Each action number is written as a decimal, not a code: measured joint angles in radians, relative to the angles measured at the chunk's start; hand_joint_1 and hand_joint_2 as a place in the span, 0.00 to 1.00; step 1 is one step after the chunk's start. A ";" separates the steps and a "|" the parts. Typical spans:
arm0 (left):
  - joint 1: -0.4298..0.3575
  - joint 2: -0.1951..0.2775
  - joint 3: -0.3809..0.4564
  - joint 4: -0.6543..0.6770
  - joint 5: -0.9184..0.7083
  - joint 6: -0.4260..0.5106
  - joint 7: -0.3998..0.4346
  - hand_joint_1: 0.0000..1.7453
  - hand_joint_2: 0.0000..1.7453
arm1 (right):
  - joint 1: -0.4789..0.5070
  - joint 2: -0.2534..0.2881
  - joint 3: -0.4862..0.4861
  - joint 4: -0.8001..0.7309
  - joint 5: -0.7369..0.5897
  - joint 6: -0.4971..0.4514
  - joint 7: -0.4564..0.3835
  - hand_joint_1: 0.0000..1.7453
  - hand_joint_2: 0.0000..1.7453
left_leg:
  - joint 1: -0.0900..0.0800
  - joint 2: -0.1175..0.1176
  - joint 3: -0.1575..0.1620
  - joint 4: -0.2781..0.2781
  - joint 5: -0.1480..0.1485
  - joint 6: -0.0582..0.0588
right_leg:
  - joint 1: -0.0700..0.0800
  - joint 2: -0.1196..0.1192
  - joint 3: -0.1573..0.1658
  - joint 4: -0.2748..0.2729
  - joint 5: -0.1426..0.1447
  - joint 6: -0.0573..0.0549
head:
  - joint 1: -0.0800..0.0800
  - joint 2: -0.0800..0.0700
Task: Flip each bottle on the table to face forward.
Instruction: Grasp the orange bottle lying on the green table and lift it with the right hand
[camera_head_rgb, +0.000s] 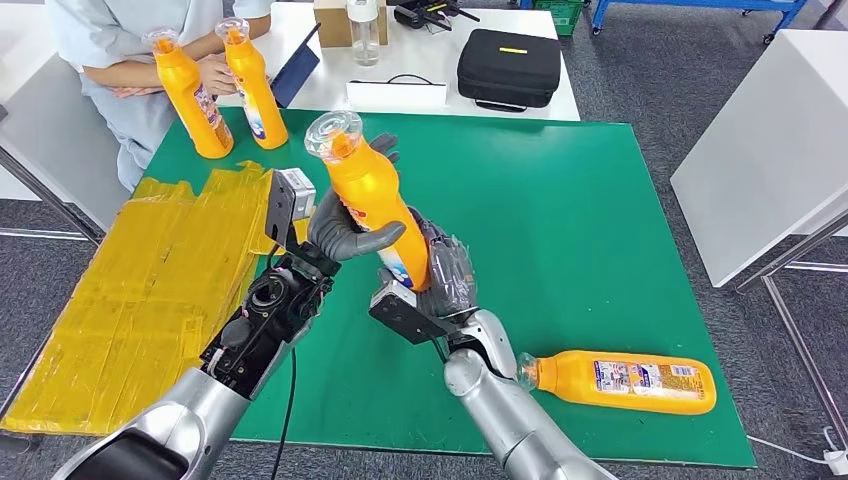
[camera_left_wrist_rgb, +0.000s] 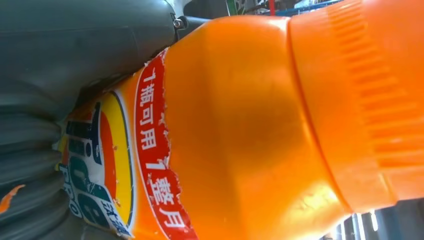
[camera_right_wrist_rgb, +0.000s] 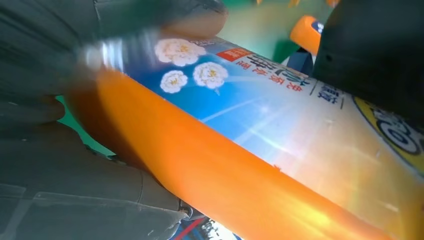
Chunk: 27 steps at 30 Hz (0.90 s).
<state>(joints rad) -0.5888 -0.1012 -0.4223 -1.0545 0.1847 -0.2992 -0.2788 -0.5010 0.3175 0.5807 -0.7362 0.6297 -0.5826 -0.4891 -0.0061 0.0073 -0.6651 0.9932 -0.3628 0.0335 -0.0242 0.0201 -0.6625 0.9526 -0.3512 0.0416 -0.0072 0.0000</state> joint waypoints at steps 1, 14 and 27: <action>0.001 0.002 0.003 0.005 0.005 0.001 -0.005 0.00 1.00 | -0.007 0.000 0.013 0.011 -0.005 0.000 0.000 1.00 1.00 | 0.000 0.000 0.000 0.000 0.000 0.000 | 0.000 0.000 0.000 0.000 0.000 0.000 | 0.000 0.000; 0.000 0.012 0.039 0.070 0.041 0.019 -0.040 1.00 1.00 | -0.059 0.000 0.123 0.097 -0.077 -0.027 0.011 1.00 1.00 | 0.000 0.000 0.000 0.000 0.000 0.000 | 0.000 0.000 0.000 0.000 0.000 0.000 | 0.000 0.000; 0.014 0.006 0.060 0.071 0.099 0.058 -0.047 1.00 1.00 | -0.055 -0.010 0.145 0.096 -0.145 -0.076 -0.021 1.00 1.00 | 0.000 0.000 0.000 0.000 0.000 0.000 | 0.000 0.000 0.000 0.000 0.000 0.000 | 0.000 0.000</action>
<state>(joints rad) -0.5752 -0.0954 -0.3626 -0.9838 0.2840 -0.2413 -0.3262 -0.5564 0.3071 0.7253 -0.6407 0.4843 -0.6583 -0.5102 -0.0062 0.0069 -0.6655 0.9932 -0.3628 0.0335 -0.0243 0.0196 -0.6629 0.9525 -0.3512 0.0416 -0.0071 0.0000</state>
